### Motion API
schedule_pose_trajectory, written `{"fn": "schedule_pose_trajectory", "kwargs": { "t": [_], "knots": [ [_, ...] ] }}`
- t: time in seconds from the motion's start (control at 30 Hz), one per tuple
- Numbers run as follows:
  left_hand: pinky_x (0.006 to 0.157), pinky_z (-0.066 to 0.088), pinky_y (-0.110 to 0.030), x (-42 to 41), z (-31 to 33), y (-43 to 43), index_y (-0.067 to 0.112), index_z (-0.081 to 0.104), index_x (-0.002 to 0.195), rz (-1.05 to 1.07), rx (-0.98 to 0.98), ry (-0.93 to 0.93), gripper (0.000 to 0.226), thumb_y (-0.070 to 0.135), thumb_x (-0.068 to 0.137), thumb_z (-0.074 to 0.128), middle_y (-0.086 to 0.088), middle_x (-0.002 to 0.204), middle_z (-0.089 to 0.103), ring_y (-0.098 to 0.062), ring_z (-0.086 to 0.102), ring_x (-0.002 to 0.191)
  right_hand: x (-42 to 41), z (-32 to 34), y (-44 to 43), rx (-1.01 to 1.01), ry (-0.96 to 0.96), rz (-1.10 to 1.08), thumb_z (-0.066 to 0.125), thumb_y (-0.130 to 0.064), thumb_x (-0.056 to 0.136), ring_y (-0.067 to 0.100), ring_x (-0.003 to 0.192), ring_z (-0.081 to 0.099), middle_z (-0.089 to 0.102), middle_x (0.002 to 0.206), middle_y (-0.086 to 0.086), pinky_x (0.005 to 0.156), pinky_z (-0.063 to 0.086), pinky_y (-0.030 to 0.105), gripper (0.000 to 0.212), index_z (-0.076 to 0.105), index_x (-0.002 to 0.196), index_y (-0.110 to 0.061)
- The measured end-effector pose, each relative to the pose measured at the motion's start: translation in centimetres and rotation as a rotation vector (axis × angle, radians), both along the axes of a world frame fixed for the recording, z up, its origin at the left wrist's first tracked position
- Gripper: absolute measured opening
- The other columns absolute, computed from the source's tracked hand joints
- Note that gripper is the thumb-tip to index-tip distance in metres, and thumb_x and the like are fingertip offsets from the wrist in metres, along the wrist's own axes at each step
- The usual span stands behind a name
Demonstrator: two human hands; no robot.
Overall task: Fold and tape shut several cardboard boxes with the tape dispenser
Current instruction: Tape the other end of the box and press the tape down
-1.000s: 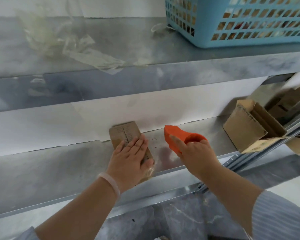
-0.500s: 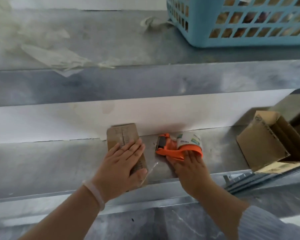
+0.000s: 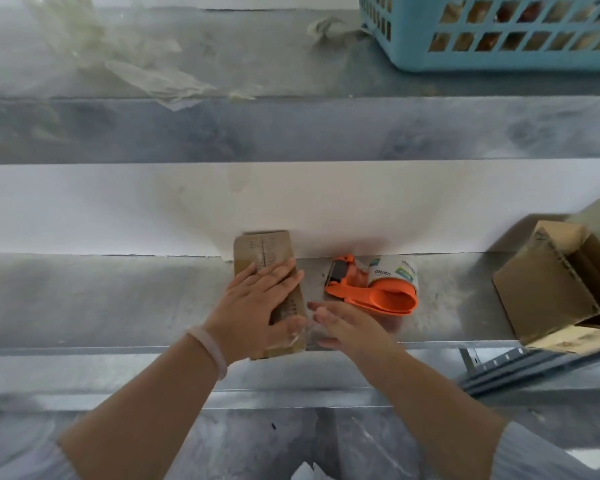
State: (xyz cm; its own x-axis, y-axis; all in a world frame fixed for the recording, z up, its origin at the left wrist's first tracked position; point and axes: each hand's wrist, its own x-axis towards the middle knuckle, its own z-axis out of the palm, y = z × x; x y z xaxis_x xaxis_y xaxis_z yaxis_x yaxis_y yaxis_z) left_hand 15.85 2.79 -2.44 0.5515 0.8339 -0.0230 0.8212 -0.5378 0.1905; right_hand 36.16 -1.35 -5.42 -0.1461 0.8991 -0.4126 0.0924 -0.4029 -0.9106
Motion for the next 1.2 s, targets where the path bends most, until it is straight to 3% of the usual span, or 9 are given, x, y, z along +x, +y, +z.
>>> {"fn": "schedule_pose_trajectory", "kwargs": {
  "t": [0.2,0.43,0.53,0.6,0.83,0.93,1.03,1.1,1.2],
  "knots": [
    [0.121,-0.003,-0.031,-0.1,-0.1,0.0,0.035,0.012,0.154,-0.004,-0.008,-0.014,0.086,0.08,0.081,0.01,0.014,0.162,0.002,-0.001,0.001,0.147,-0.7,0.0,-0.3,-0.038,0.161,-0.166,0.063,-0.015,0.093,0.023,0.08,0.068,0.072,0.078,0.009,0.082,0.056,0.036,0.016,0.069,0.079,-0.009],
    [0.122,0.001,-0.034,0.0,0.0,-0.1,0.035,0.011,0.154,0.004,-0.014,-0.021,0.083,0.078,0.083,0.014,0.016,0.161,0.001,0.0,0.0,0.147,-2.3,-0.2,-0.3,-0.062,0.214,-0.257,0.065,-0.012,0.092,0.018,0.061,0.054,0.06,0.061,0.006,0.068,0.052,0.034,0.02,0.07,0.072,-0.01],
    [0.122,0.002,-0.035,0.0,-0.1,-0.1,0.035,0.011,0.154,0.016,-0.003,-0.025,0.083,0.077,0.083,0.014,0.015,0.162,0.002,0.0,-0.001,0.147,-3.5,-1.0,-0.6,-0.097,0.243,-0.364,0.068,-0.021,0.09,0.014,0.053,0.049,0.056,0.065,0.006,0.06,0.051,0.032,0.013,0.062,0.092,-0.01],
    [0.122,0.002,-0.035,0.0,-0.2,-0.2,0.035,0.011,0.154,0.013,0.002,-0.031,0.082,0.077,0.084,0.015,0.015,0.162,0.002,0.0,-0.002,0.147,-4.0,-1.8,-0.7,-0.216,0.273,-0.428,0.07,-0.03,0.088,0.01,0.05,0.051,0.056,0.075,0.006,0.056,0.052,0.03,0.03,0.053,0.109,-0.016],
    [0.121,-0.003,-0.029,-0.1,-0.6,-0.4,0.035,0.032,0.149,0.048,0.064,-0.19,0.079,0.076,0.082,0.032,0.013,0.159,0.022,-0.001,0.011,0.146,-4.8,-3.0,0.2,-0.184,0.066,-0.356,0.051,-0.028,0.1,0.011,0.047,0.048,0.058,0.071,0.002,0.046,0.041,0.026,0.015,0.053,0.115,-0.027],
    [0.12,0.011,-0.032,0.0,-1.0,-1.3,0.031,0.06,0.13,0.114,0.195,-0.377,0.064,0.071,0.08,0.05,0.009,0.144,0.048,-0.01,0.033,0.139,-3.1,-3.7,0.3,0.145,-0.152,-0.322,0.049,-0.038,0.098,0.015,0.083,0.064,0.066,0.103,0.0,0.073,0.053,0.032,0.024,0.056,0.121,-0.042],
    [0.112,0.027,-0.018,0.2,-1.2,-2.3,0.027,0.074,0.106,0.29,0.233,-0.661,0.045,0.06,0.079,0.059,0.015,0.122,0.062,-0.008,0.047,0.126,-1.4,-2.2,0.0,0.784,-0.427,-0.097,0.042,-0.044,0.099,0.013,0.118,0.055,0.06,0.126,-0.005,0.102,0.042,0.029,0.041,0.061,0.13,-0.026],
    [0.108,0.035,-0.018,-0.1,-1.9,-3.0,0.028,0.076,0.099,0.326,0.217,-0.743,0.037,0.055,0.078,0.062,0.019,0.112,0.065,-0.003,0.051,0.122,-1.2,-1.3,0.2,1.078,-0.604,0.108,0.041,-0.046,0.101,0.015,0.122,0.054,0.061,0.131,-0.001,0.108,0.037,0.028,0.046,0.065,0.127,-0.016],
    [0.103,0.047,-0.042,-1.1,-3.0,-3.6,0.024,0.078,0.095,0.246,0.238,-0.705,0.035,0.051,0.076,0.067,0.012,0.109,0.07,-0.003,0.055,0.119,-1.2,-1.8,1.0,1.257,-0.712,0.199,0.055,-0.047,0.096,0.016,0.116,0.06,0.065,0.128,-0.002,0.104,0.043,0.032,0.04,0.072,0.117,-0.017]
  ]
}}
